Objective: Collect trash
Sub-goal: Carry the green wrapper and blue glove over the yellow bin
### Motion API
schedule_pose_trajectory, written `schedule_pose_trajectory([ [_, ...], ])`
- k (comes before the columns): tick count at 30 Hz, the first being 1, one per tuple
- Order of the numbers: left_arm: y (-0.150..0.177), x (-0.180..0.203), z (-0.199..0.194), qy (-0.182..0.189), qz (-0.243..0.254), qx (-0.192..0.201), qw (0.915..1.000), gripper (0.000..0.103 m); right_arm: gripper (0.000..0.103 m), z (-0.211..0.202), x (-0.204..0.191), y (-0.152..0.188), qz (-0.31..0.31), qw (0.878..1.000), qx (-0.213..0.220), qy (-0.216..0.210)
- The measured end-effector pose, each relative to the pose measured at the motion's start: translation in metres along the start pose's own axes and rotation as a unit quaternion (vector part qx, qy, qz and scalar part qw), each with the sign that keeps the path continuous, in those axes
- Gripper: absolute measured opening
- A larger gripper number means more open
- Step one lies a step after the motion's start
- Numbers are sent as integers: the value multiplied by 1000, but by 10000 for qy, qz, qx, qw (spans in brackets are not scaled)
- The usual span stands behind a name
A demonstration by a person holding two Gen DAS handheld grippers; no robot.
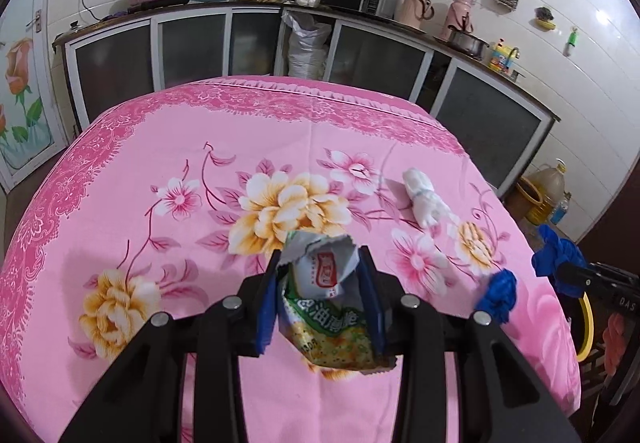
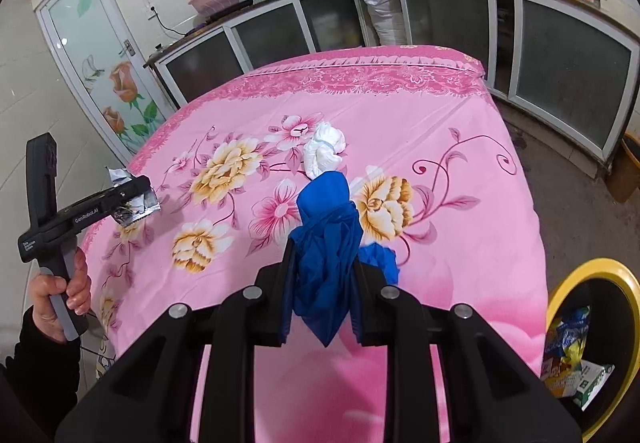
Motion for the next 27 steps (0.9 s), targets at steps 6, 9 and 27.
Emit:
schedule_pose_trajectory([
  [6, 12, 21, -10, 173, 112, 2, 9998, 34, 22, -20, 8, 16, 87, 9999, 44, 23],
  [9, 16, 34, -13, 246, 193, 0, 9995, 34, 22, -29, 15, 25, 160, 9999, 55, 35],
  [27, 29, 152, 10, 1025, 1017, -332, 9890, 34, 22, -83, 109, 75, 929, 9935, 230, 622],
])
Point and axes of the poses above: each gripper's, at about its wrist camera, not at the fingertips, and z roughly the way its jaws point, x to its right, y to its underside, the point moved 2 cm from there along z, roughly the way its jaws point, and after that the axes turned 9 degrees about y, right-handed, at the moved point
